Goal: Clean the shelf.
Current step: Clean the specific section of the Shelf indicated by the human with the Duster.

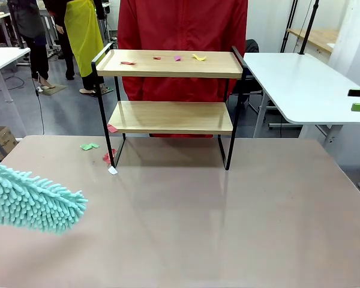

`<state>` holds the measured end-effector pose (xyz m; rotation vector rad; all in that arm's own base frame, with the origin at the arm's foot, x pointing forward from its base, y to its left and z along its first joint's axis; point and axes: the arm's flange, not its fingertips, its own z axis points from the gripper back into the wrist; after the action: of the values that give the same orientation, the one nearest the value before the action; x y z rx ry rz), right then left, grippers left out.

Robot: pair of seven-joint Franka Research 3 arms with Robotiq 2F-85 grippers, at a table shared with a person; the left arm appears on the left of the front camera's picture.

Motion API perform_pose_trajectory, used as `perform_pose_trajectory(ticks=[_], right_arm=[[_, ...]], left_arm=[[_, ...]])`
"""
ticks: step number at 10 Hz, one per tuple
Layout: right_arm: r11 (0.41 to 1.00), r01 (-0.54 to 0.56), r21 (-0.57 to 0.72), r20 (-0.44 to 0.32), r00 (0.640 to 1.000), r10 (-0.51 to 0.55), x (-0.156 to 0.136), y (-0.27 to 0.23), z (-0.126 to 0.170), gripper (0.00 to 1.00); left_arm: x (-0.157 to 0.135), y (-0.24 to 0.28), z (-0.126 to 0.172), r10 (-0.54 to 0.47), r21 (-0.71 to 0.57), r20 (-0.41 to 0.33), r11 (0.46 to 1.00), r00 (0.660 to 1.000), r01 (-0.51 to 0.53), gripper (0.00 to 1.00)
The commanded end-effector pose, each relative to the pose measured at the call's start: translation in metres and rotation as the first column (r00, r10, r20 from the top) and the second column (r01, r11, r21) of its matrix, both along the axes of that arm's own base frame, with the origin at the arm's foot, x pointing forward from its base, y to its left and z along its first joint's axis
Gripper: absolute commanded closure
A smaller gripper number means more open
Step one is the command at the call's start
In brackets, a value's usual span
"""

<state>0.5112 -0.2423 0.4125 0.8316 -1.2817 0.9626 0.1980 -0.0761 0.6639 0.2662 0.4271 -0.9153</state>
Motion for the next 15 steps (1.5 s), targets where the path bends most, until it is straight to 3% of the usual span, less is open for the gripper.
perform_pose_trajectory(ticks=[1, 15], right_arm=[[1.000, -0.001, -0.001, 0.003, 1.000, 0.001, -0.0008, 0.0018, 0.0021, 0.00], [1.000, -0.001, -0.001, 0.003, 1.000, 0.001, -0.0008, 0.0018, 0.0021, 0.00]], left_arm=[[-0.0096, 0.0004, -0.0006, 0.010, -0.017, 0.005, 1.000, 1.000, -0.010, 0.87], [-0.0096, 0.0004, -0.0006, 0.010, -0.017, 0.005, 1.000, 1.000, -0.010, 0.87]])
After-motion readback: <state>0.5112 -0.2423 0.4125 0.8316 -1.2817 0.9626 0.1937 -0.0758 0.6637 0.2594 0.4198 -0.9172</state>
